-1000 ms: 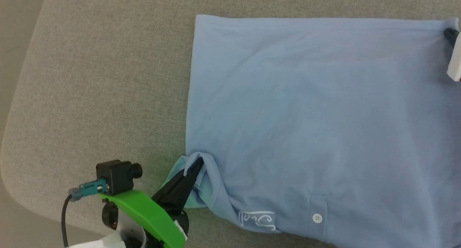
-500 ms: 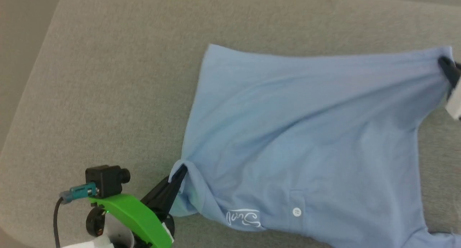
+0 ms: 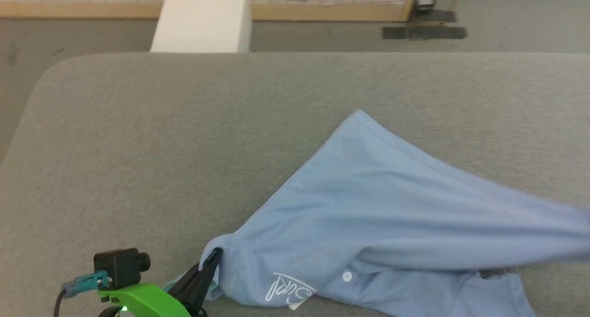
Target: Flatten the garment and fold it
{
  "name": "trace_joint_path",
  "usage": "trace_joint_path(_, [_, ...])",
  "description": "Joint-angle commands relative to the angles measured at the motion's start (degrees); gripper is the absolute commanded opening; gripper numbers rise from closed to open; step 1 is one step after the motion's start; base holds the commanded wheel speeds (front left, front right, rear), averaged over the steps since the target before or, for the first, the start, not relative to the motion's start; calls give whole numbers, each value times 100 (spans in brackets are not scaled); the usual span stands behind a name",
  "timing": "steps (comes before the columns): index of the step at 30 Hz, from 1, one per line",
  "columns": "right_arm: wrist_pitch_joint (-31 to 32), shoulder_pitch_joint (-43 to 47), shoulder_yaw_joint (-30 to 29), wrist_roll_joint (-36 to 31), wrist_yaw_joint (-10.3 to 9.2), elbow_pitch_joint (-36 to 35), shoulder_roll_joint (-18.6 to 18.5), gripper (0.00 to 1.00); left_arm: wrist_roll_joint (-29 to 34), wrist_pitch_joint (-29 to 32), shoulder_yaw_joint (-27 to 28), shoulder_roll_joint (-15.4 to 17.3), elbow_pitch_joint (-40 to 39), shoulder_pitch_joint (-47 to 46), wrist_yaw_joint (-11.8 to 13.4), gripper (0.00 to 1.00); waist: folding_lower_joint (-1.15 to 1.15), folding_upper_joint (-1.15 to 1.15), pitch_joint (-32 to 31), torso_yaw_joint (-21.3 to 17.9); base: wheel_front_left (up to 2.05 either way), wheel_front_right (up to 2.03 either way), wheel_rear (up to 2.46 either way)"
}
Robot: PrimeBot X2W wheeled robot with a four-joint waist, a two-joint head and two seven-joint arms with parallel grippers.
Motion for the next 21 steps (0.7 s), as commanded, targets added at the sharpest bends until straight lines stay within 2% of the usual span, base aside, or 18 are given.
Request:
trace_joint_path(1, [63,245,-104,36,-8,-176,168,0,-35,-19,43,58,-53,97,47,0,1,0,-409,-509,0,0,0])
trace_joint_path(6, [285,1010,-277,21,-8,-582,655,0,-40,-12,88,108,-203,222,96,0,1,0,-350,-640,0,0,0])
trace_joint_path(9, [212,1264,-37,-120,-8,-540,804,0,-21,19,75,129,-277,190,108,0,1,0,-275,-658,0,0,0])
trace_joint_path(16, [-348,1228,915,-416,-8,443,828,0,33,184,4,189,-367,-30,141,0,1,0,-154,-626,0,0,0])
trace_joint_path(21, [-863,889,1371,-630,-8,1322,660,0,54,269,-24,217,-428,-136,170,0,1,0,-54,-631,0,0,0])
